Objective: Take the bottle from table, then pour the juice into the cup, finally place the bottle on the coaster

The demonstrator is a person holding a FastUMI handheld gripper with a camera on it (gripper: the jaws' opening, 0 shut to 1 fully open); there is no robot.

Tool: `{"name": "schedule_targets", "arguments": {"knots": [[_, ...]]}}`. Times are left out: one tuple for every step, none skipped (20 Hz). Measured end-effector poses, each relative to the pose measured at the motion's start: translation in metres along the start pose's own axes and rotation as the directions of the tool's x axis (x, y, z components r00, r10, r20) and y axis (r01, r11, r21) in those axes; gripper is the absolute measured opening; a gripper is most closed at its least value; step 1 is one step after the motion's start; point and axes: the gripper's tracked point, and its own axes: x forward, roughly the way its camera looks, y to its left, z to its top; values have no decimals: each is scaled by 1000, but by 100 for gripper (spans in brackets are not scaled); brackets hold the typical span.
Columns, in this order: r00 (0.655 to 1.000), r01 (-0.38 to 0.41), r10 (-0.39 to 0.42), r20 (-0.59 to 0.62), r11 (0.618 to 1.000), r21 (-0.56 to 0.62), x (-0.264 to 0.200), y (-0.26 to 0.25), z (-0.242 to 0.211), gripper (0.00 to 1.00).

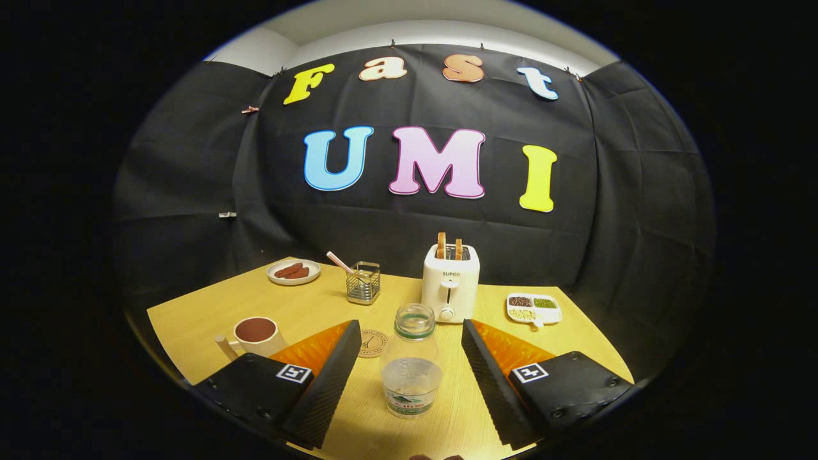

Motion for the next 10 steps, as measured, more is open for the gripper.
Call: {"name": "schedule_targets", "arguments": {"knots": [[1000, 2, -2, -1, 1000, -6, 4, 0, -6, 98], [1000, 10, -10, -6, 1000, -18, 6, -4, -13, 98], [1000, 13, -13, -17, 1000, -22, 8, -6, -20, 98], [1000, 14, -15, -27, 1000, -16, 10, -7, -26, 98], [999, 15, -15, -39, 1000, -5, 12, -9, -33, 98], [999, 16, -16, -50, 1000, 2, 13, -9, -40, 98], [998, 14, -14, -53, 1000, 0, 14, -9, -44, 98], [999, 16, -16, -52, 1000, -5, 14, -9, -46, 98], [999, 14, -14, -51, 1000, -4, 15, -9, -48, 98], [999, 9, -9, -52, 1000, 2, 17, -8, -52, 98]]}}
